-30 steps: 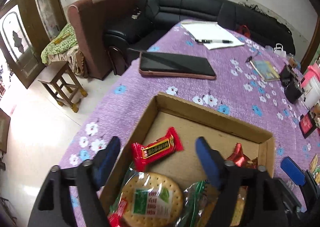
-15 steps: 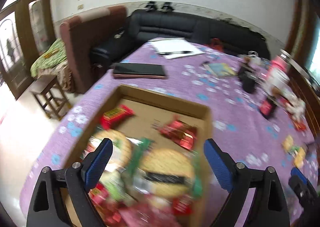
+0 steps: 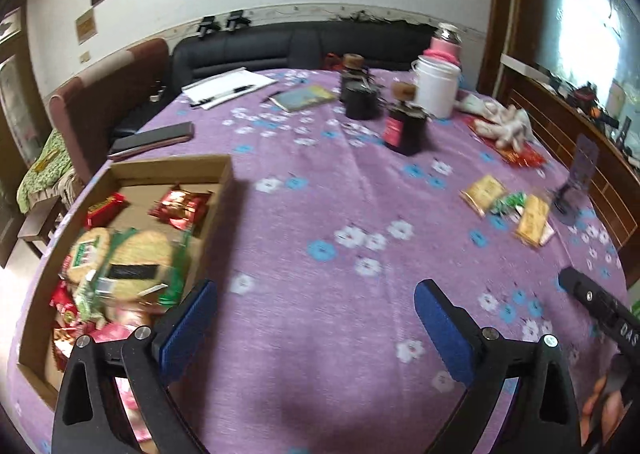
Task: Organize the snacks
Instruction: 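Move both open tools back toward the snack pile on the table, then grasp a yellow biscuit pack with the right tool while the left tool grasps another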
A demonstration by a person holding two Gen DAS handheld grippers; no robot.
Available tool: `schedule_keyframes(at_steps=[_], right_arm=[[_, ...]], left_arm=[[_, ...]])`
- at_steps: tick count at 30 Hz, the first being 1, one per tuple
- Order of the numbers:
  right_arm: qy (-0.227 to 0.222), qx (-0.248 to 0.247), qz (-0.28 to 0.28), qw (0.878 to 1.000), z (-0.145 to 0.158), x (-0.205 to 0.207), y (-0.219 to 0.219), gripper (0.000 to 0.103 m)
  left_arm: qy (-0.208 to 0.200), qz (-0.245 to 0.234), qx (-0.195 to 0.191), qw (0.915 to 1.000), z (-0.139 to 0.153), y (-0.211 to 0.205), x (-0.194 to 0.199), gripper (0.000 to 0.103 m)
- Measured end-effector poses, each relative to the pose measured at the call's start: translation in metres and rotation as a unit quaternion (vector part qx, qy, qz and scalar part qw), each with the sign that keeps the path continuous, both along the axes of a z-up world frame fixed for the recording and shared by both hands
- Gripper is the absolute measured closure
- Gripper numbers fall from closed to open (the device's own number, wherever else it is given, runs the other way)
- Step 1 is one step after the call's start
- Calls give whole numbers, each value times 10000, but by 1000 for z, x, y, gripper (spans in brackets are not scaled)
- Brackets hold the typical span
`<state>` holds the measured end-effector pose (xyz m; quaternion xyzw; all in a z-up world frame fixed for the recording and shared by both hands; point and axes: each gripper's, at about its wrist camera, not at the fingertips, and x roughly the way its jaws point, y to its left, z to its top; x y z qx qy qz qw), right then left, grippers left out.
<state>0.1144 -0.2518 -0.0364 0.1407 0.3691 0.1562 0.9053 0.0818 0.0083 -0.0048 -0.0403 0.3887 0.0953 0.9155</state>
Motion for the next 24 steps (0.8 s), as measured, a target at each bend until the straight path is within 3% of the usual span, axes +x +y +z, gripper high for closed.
schedule_keyframes(at_steps=[9,13,20,24], right_arm=[[-103,-248,7,9996,1,48,2,27],[-3,-418,-19,9991,-4,78,11,39],[289,-1356,-203,9901,-16,108,28,50],[289,-1579,-228,9868,-16,110,25,67]], left_arm=[[94,-136,-12,9999,-8,-23,-1,3],[154,-154,9,9998,-13,-25,2,3],[269,-159,-64,9995,-20,-23,15,3],[392,-286,13,9988,-25,-28,31,3]])
